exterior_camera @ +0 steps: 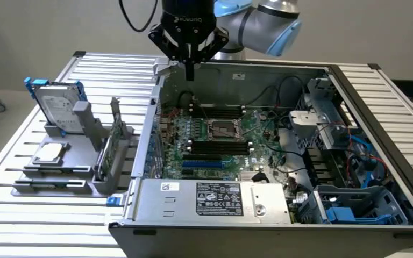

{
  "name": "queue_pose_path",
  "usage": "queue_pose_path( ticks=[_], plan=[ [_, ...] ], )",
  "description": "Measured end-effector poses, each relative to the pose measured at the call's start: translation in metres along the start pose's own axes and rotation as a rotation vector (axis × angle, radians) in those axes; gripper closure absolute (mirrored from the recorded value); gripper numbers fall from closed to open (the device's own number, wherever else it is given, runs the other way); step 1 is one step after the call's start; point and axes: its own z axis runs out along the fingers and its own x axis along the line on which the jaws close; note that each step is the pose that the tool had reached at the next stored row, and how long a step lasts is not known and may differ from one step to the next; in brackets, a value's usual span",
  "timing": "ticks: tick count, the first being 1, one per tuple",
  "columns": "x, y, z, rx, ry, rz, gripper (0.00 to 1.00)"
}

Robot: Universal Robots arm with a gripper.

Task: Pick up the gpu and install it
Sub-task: 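Reach for the gpu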

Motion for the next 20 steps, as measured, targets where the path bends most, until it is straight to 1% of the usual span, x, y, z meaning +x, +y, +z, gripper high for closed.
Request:
queue_pose_path(
  ticks=[1,6,8,20],
  plan=[
    [0.002,-0.0002,-0.0002,0.0004,0.0004,0.000,0.89],
    [0.025,-0.0015,0.0000,0.0001,0.0000,0.000,0.89],
    [0.034,-0.0022,0.0004,0.0002,0.0009,0.000,0.89],
    [0.089,-0.0057,0.0039,0.0014,0.0099,0.001,0.89]
  ],
)
